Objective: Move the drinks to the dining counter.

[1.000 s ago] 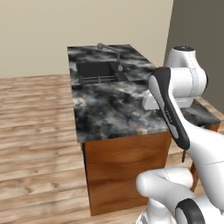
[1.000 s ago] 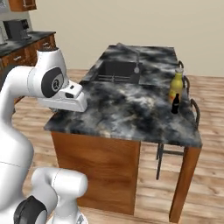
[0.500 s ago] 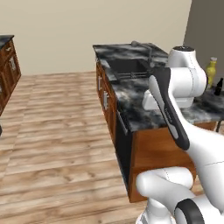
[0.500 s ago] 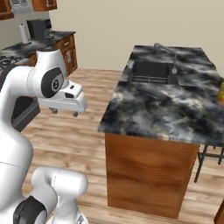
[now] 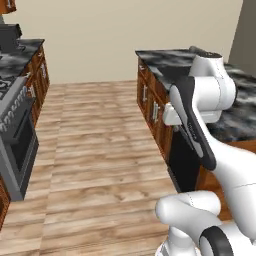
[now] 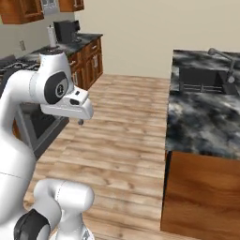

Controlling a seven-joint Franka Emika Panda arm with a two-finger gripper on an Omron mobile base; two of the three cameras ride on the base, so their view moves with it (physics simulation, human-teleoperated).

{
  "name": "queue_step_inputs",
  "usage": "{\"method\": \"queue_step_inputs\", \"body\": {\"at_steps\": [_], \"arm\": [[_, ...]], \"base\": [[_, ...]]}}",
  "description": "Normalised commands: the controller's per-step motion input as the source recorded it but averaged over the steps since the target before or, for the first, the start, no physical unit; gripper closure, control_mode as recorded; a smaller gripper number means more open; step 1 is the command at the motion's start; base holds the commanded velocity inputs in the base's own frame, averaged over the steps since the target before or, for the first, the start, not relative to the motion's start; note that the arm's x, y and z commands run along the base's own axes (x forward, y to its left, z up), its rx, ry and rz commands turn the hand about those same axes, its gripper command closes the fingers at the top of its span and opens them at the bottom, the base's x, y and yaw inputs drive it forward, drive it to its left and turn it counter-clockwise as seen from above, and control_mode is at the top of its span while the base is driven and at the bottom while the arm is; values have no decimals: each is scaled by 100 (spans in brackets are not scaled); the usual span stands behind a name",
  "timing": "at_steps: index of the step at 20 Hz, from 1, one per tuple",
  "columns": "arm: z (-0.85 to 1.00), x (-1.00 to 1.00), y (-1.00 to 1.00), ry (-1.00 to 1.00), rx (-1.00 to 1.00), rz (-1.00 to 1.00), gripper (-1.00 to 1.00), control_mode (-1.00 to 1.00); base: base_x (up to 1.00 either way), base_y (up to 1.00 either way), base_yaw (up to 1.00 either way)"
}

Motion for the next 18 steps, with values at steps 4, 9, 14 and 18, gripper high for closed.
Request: {"method": "queue_step_inputs", "body": {"at_steps": [4,9,14,18], "arm": [[0,0,0,0,0,0,-100,100],[0,0,0,0,0,0,-100,100],[0,0,0,0,0,0,-100,100],[0,0,0,0,0,0,-100,100]], "base": [[9,100,38],[2,100,64],[0,90,76],[0,72,80]]}}
